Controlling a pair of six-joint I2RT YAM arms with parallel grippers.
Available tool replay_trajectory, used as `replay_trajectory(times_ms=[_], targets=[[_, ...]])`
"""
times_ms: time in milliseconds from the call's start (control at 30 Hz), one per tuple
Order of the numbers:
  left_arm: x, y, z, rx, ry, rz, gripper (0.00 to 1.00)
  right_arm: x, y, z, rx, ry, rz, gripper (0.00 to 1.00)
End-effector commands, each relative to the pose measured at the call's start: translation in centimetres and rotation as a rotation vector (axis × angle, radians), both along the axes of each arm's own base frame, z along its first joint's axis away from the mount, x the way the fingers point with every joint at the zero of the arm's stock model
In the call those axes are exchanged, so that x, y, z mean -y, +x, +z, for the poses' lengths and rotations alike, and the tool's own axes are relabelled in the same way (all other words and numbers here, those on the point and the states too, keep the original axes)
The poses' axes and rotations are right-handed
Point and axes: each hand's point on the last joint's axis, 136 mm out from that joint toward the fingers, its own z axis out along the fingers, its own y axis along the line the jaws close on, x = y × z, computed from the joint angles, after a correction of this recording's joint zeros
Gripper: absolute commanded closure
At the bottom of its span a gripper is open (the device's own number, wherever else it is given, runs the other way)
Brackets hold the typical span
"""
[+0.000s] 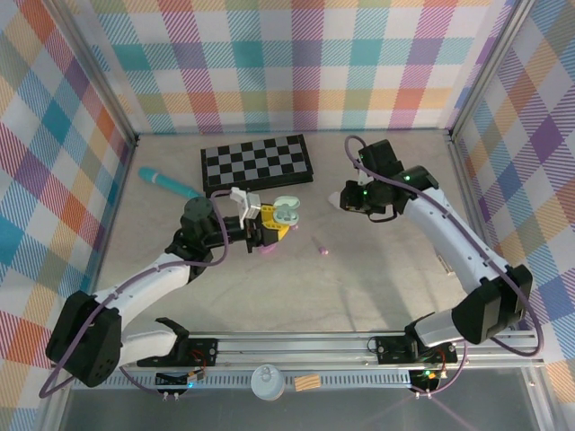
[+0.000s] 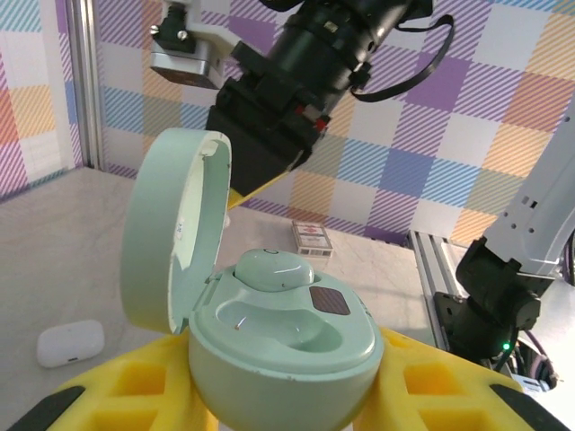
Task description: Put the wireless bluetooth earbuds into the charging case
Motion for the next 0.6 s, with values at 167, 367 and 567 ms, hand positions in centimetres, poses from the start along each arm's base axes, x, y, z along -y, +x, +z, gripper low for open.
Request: replay_trajectory(times_ms=[167, 367, 567], targets=[[0.6, 1.6, 2.0, 0.104, -0.055, 0.005, 0.65, -3.4, -1.8, 5.2, 0.048, 0.199, 0.101, 0.82], [0.9, 2.3, 1.7, 0.104, -0.042, 0.015, 0.65, -6.4, -3.3, 8.6, 0.11, 0.32, 0.196, 0.81], [1.2, 3.1, 1.6, 0.13, -0.05, 0.043, 0.65, -10.2, -4.3, 10.9, 0.162, 0.38, 0.295, 0.82]])
